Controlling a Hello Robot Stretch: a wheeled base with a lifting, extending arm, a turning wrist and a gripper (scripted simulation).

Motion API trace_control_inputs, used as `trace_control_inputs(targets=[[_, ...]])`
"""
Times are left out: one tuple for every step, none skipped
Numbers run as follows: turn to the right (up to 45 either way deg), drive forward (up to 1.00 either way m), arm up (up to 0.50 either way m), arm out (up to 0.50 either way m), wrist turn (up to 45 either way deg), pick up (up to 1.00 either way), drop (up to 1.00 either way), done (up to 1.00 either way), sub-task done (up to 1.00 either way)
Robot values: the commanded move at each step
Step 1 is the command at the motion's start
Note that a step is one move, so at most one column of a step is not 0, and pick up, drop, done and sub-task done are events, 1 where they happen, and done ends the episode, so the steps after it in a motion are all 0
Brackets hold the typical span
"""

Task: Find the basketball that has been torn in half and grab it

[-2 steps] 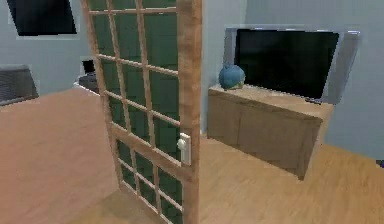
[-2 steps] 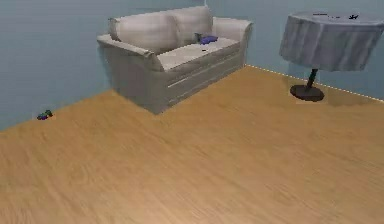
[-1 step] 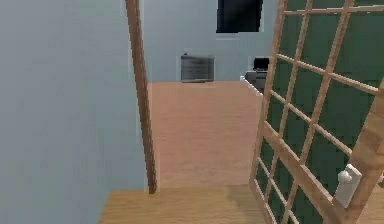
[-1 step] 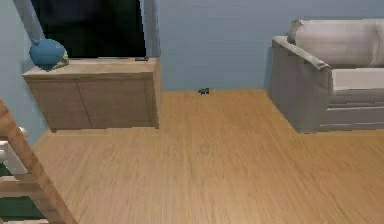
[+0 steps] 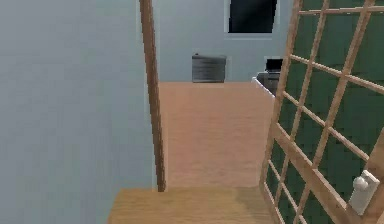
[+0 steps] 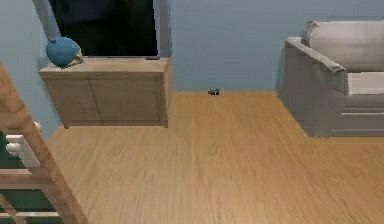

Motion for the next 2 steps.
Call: trace_control_inputs(targets=[[0.0,0.35,0.00,0.00,0.0,0.00,0.00,0.00,0.00],[18.0,0.00,0.00,0.00,0.0,0.00,0.00,0.00,0.00]])
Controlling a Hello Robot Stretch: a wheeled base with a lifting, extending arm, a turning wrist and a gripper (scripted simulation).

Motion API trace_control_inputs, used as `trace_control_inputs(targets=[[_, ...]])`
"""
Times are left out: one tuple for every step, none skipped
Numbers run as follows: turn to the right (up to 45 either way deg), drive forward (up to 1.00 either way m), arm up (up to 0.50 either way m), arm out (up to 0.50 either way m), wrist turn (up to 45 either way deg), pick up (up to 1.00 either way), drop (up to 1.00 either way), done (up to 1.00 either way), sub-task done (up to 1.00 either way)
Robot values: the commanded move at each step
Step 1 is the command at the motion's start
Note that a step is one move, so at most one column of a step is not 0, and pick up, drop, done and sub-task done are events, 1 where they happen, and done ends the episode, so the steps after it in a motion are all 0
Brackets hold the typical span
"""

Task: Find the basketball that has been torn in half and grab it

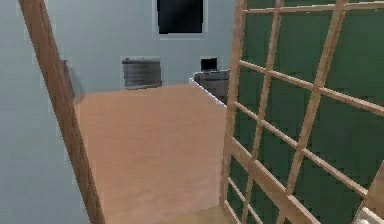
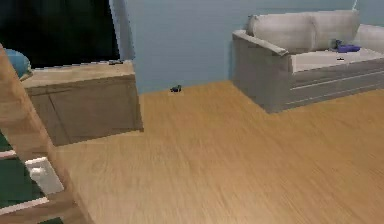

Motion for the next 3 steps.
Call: trace_control_inputs(targets=[[0.0,0.80,0.00,0.00,0.0,0.00,0.00,0.00,0.00],[-45.0,0.00,0.00,0.00,0.0,0.00,0.00,0.00,0.00],[0.0,0.80,0.00,0.00,0.0,0.00,0.00,0.00,0.00]])
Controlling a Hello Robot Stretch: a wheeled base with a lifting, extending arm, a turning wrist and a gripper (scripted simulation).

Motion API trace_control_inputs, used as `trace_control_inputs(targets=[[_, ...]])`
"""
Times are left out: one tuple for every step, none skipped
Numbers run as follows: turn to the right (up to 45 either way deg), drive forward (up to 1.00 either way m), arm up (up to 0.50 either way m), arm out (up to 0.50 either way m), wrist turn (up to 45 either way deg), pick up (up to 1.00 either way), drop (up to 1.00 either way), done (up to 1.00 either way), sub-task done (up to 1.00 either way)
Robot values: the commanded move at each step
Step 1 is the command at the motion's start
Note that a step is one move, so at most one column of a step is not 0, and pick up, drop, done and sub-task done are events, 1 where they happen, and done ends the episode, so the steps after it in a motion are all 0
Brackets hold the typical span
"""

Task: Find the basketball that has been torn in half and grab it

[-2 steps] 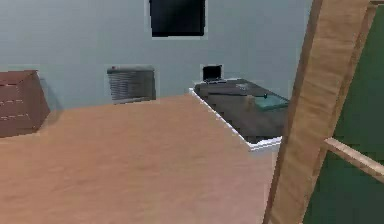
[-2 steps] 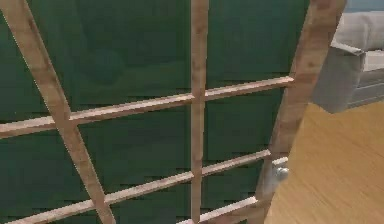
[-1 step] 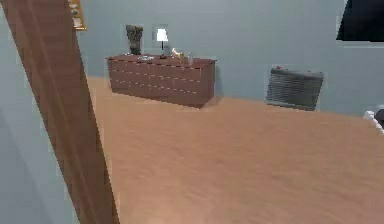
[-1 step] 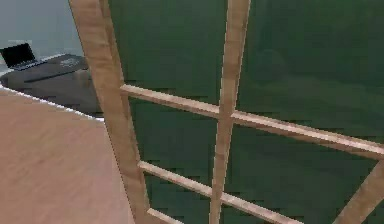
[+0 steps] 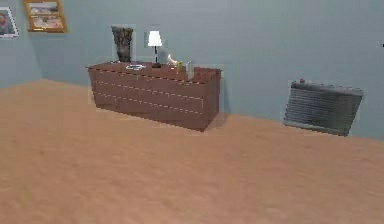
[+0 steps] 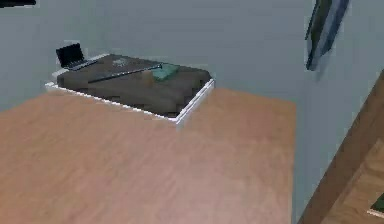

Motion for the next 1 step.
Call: trace_control_inputs(targets=[[-45.0,0.00,0.00,0.00,0.0,0.00,0.00,0.00,0.00]])
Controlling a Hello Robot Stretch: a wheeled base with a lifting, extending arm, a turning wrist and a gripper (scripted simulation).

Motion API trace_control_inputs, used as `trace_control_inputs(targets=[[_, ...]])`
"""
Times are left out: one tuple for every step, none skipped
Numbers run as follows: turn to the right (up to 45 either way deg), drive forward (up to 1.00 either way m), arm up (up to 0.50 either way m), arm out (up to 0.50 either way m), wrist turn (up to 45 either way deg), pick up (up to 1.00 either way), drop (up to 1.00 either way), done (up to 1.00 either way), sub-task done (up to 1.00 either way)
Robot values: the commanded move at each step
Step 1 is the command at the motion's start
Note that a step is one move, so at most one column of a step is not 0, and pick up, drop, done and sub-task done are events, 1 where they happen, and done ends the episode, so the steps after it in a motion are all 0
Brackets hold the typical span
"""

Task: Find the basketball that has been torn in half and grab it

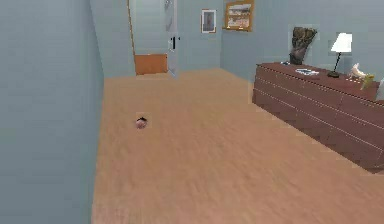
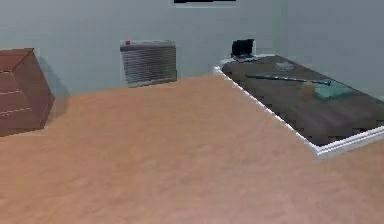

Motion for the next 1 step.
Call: trace_control_inputs(targets=[[-18.0,0.00,0.00,0.00,0.0,0.00,0.00,0.00,0.00]])
